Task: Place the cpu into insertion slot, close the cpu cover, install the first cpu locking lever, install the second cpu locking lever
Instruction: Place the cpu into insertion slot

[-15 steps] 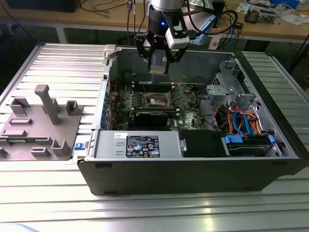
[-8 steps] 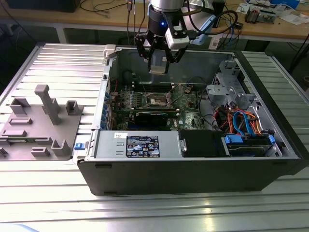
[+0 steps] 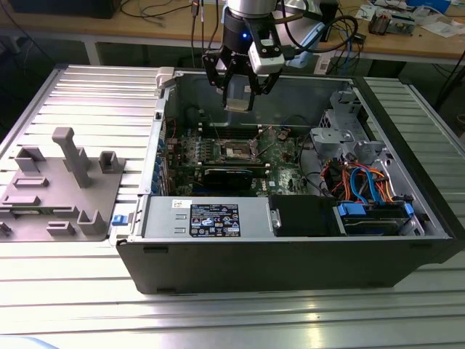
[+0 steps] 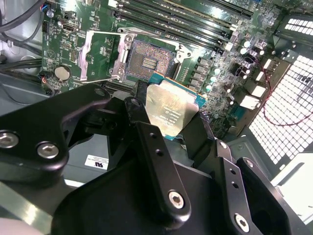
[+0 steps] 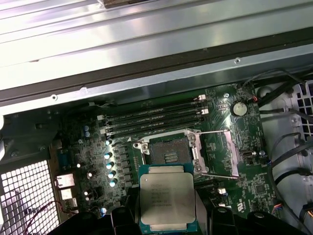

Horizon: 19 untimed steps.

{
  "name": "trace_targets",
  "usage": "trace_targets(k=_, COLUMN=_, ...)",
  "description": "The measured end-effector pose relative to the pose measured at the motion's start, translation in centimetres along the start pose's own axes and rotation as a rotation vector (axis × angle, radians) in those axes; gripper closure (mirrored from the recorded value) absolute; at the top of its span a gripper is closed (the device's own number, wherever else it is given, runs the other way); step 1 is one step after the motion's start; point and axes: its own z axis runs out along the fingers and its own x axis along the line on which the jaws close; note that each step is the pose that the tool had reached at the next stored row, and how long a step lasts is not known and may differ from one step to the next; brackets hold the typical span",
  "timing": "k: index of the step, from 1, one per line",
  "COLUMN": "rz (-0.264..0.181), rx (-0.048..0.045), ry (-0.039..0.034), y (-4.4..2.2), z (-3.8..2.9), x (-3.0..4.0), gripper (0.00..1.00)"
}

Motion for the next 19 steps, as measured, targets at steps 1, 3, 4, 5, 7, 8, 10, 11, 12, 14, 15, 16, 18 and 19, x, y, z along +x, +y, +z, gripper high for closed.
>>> trace_targets(k=1, rz=0.002, rx=-0.0001, ry=-0.0001, y=0.0, z=0.0, x=0.0, gripper=0.46)
trace_targets(k=3, rz=0.004, rx=-0.0001, ry=-0.0001, y=0.0, z=0.0, x=0.0, gripper=0.46)
trace_targets(k=4, rz=0.005, rx=-0.0001, ry=-0.0001, y=0.0, z=0.0, x=0.0, gripper=0.46)
trace_targets(k=5, rz=0.006, rx=-0.0001, ry=-0.0001, y=0.0, z=0.0, x=0.0, gripper=0.46)
trace_targets(k=7, rz=0.008, rx=-0.0002, ry=-0.0001, y=0.0, z=0.0, x=0.0, gripper=0.46)
trace_targets(k=8, rz=0.009, rx=-0.0002, ry=-0.0001, y=0.0, z=0.0, x=0.0, gripper=0.46)
trace_targets(k=10, rz=0.011, rx=-0.0002, ry=-0.0001, y=0.0, z=0.0, x=0.0, gripper=0.46)
trace_targets(k=11, rz=0.012, rx=-0.0002, ry=-0.0002, y=0.0, z=0.0, x=0.0, gripper=0.46)
trace_targets(k=12, rz=0.013, rx=-0.0002, ry=-0.0001, y=0.0, z=0.0, x=0.0, gripper=0.46)
trace_targets(k=14, rz=0.015, rx=-0.0002, ry=-0.0002, y=0.0, z=0.0, x=0.0, gripper=0.46)
trace_targets(k=15, rz=0.016, rx=-0.0003, ry=-0.0001, y=0.0, z=0.0, x=0.0, gripper=0.46)
trace_targets(k=16, rz=0.017, rx=-0.0003, ry=-0.0002, y=0.0, z=0.0, x=0.0, gripper=0.46)
trace_targets(k=18, rz=0.019, rx=-0.0003, ry=-0.0002, y=0.0, z=0.0, x=0.0, gripper=0.46)
trace_targets(k=19, rz=0.019, rx=-0.0003, ry=-0.0002, y=0.0, z=0.0, x=0.0, gripper=0.46)
